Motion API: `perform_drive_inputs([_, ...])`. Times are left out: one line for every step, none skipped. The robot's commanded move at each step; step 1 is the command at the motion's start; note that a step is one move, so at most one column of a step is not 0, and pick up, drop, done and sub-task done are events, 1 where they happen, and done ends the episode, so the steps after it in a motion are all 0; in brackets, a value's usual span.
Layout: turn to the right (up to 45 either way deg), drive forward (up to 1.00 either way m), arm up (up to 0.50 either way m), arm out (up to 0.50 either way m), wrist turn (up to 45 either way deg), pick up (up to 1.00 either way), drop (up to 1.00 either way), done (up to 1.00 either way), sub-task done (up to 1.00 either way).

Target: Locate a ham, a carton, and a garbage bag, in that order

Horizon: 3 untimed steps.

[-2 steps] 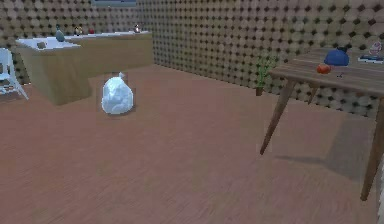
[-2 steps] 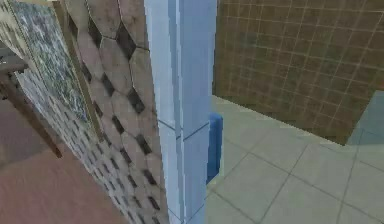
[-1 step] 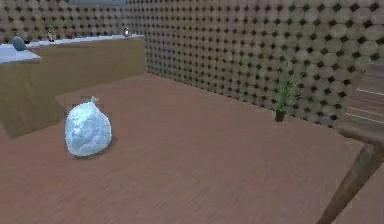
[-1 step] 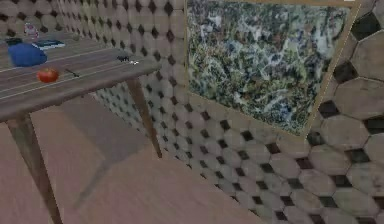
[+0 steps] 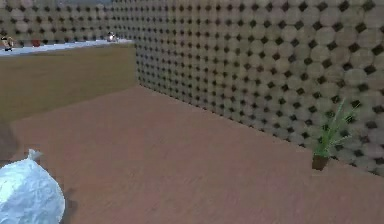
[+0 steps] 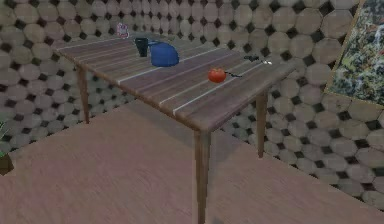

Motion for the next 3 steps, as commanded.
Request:
perform_drive_inputs([24.0,0.00,0.00,0.00,0.0,0.00,0.00,0.00,0.00])
perform_drive_inputs([0.0,0.10,0.00,0.00,0.0,0.00,0.00,0.00,0.00])
perform_drive_inputs([18.0,0.00,0.00,0.00,0.0,0.00,0.00,0.00,0.00])
